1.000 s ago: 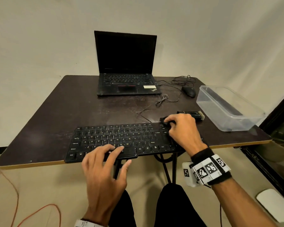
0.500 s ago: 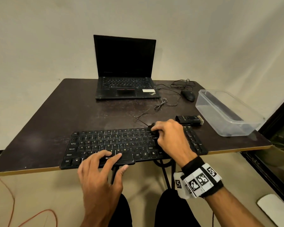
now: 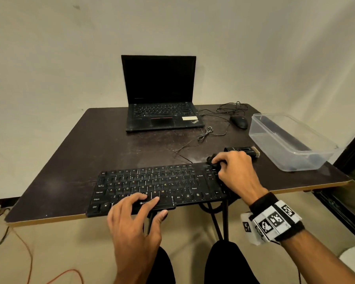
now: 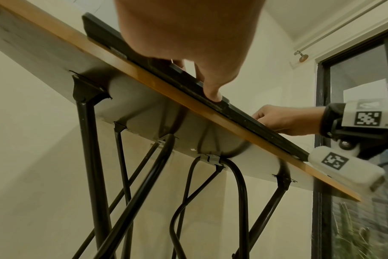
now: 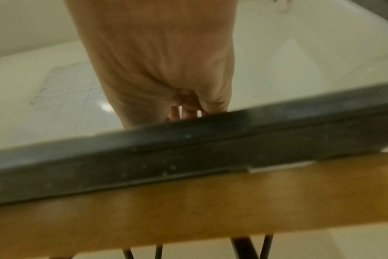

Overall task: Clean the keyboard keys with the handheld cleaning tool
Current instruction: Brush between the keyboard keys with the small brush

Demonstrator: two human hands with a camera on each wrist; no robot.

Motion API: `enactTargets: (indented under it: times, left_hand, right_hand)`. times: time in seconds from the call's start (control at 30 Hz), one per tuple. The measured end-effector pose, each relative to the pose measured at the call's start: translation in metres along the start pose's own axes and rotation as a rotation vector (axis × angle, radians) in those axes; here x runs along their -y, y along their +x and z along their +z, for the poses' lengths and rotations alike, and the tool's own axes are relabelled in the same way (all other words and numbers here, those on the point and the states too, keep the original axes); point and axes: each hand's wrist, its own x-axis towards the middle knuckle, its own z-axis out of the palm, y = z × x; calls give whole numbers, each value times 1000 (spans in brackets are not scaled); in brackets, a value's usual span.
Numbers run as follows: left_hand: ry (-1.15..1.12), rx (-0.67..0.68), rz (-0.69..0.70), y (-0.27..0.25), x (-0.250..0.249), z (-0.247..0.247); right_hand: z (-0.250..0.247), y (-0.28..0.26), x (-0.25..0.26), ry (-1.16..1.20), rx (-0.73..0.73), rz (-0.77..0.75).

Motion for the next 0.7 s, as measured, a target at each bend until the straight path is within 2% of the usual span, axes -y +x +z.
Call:
enactTargets:
  times: [0.13,0.2,0.3,0.43,0.53,0.7]
  left_hand:
    - [9,-6,13,0,2,1]
    - [18,1,12,0,3,2]
    - [17,-7,11,0,3,3]
    - [27,-27,14,1,3,5]
    - [24,-26,14,1,4,5]
    - [-2,-23,5,2,3,4]
  right_hand:
    - [2,-9,6,-1,36,-112]
    - [-5,-4,-1,41,61,-57]
    - [-14,-1,-9,60,8,27]
    - [-14,-12,3,133,73,-75]
    - [-15,-9,-2,233,115,-65]
    - [-20,-11,-1,150,207,-92]
